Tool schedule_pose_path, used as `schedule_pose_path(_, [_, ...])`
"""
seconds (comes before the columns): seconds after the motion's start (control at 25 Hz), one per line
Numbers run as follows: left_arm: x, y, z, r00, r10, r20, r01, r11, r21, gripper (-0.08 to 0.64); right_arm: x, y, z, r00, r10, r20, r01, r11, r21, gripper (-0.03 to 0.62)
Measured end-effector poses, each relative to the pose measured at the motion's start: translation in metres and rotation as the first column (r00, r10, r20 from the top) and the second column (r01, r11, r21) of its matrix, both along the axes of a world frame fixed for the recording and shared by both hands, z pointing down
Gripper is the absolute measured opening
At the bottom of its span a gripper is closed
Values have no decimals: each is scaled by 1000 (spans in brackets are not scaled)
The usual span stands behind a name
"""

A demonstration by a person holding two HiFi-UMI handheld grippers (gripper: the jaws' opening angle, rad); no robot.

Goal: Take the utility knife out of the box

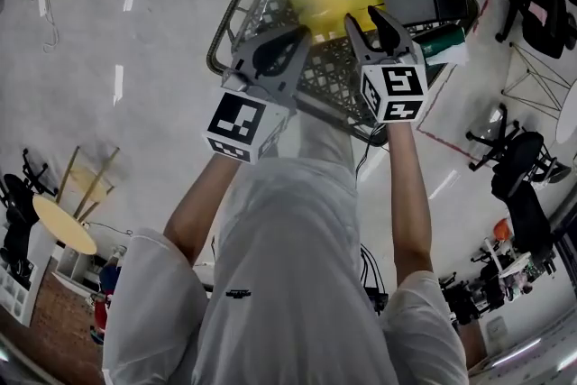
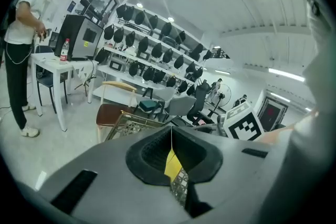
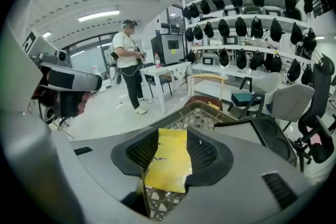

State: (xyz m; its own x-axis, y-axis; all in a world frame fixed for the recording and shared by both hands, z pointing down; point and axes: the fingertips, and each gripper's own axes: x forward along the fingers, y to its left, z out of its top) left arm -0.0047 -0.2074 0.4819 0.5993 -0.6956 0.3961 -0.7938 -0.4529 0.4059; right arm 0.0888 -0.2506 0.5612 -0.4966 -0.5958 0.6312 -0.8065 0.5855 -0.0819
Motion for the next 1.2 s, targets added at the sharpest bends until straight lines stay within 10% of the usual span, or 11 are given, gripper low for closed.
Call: schedule_pose_path(1.2, [5,-30,124,998,-58,-11,55,984,-172,5,-1,-45,174,911,-285,-300,177,924,-339,156])
